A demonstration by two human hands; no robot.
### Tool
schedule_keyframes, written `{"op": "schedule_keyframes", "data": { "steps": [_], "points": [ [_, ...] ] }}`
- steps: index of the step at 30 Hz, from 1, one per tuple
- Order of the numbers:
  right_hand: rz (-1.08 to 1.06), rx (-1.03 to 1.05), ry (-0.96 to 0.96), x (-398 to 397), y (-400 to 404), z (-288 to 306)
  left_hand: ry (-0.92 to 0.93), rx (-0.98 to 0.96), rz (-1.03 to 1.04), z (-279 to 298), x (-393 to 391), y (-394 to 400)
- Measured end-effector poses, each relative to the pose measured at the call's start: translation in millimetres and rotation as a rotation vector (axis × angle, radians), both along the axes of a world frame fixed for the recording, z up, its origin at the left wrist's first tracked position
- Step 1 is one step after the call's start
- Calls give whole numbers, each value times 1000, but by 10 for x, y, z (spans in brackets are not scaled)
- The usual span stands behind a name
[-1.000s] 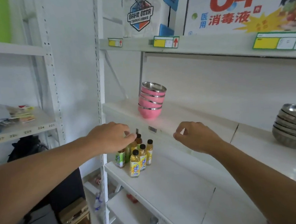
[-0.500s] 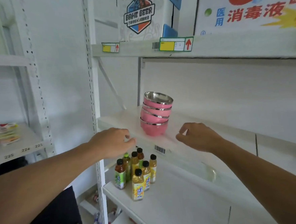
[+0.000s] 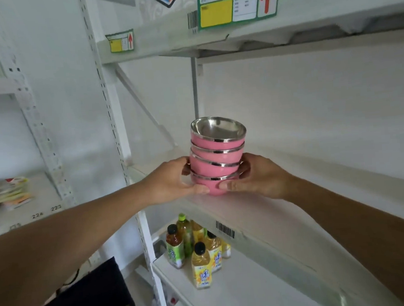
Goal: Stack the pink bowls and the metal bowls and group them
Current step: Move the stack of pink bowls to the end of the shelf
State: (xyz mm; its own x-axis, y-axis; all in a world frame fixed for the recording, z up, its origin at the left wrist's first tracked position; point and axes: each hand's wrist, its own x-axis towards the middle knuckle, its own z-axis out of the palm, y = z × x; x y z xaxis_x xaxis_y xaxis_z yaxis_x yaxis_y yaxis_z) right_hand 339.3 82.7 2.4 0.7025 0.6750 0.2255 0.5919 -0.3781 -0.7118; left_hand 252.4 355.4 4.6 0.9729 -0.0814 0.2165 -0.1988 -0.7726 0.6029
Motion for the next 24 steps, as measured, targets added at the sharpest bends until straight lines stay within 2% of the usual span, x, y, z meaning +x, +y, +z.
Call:
{"op": "schedule_keyframes", "data": {
  "steps": [5, 9, 16, 21, 24],
  "points": [
    [-79, 149, 59, 321, 157, 110, -61, -88, -36, 156, 368, 170],
    [-76, 108, 86, 453, 330, 213, -40, -87, -65, 240, 696, 308],
    [-262, 98, 81, 653, 498, 14, 28, -140, -112, 13, 1062, 463],
    [-257, 120, 79, 763, 505, -71, 11, -201, -194, -60, 1141, 558],
    [-275, 139, 28, 781, 486, -108, -63, -208, -142, -131, 1170, 637]
  ]
}}
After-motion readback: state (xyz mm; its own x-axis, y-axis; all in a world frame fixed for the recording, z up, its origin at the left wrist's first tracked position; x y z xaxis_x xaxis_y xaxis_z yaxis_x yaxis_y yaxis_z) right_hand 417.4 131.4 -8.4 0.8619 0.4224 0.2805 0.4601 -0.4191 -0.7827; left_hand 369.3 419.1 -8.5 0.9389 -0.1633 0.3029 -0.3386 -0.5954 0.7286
